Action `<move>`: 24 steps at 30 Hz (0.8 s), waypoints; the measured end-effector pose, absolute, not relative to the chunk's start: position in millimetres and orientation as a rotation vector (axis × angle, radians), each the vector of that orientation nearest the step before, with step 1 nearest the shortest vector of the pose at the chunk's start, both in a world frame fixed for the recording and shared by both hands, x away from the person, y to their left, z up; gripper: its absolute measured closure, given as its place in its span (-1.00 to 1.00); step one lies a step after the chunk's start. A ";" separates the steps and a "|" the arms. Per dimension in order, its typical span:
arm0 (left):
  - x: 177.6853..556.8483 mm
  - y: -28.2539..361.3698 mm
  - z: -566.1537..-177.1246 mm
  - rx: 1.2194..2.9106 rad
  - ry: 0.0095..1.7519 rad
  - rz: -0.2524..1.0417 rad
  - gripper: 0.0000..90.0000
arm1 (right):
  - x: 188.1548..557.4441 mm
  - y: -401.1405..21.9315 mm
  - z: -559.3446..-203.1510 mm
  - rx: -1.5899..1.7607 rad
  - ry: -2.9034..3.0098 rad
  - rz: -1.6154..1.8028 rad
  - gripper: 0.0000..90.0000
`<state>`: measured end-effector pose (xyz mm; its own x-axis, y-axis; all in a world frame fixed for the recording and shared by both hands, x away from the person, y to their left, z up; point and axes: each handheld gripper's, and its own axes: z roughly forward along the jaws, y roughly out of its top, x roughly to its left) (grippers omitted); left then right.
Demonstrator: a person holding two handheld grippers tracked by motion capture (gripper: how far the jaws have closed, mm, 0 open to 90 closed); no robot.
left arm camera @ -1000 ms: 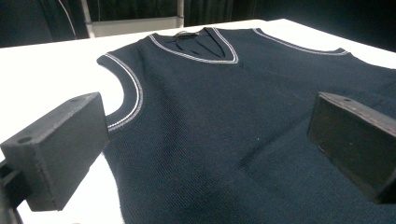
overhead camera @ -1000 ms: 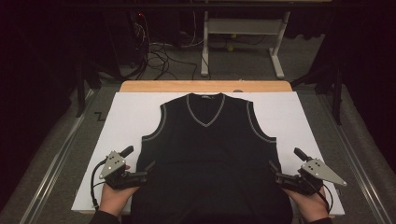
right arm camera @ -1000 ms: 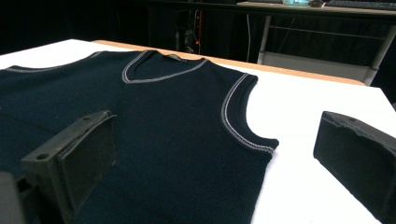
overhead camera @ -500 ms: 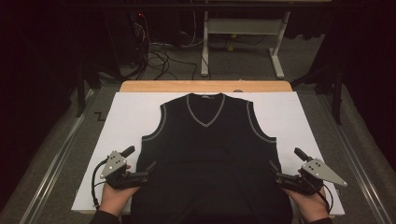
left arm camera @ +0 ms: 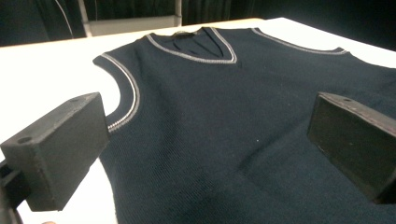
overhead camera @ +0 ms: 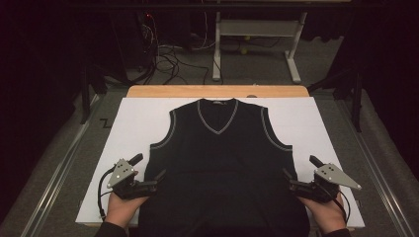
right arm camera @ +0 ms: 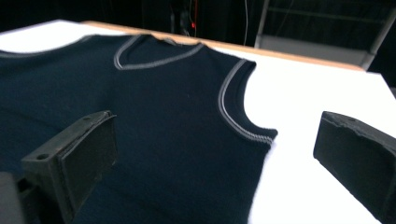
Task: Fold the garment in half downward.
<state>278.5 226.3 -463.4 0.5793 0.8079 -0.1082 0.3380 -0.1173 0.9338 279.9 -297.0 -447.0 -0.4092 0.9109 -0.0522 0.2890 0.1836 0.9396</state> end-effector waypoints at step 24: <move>300.6 235.1 -475.1 1.983 1.296 0.333 -0.58 | 301.0 -301.4 -465.0 1.327 2.072 0.969 -0.53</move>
<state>300.6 235.1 -475.1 0.4577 0.8729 -0.1689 0.6831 -0.2236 0.6952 301.0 -301.4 -465.0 -0.4055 0.9137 -0.0285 0.5639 0.2746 0.7788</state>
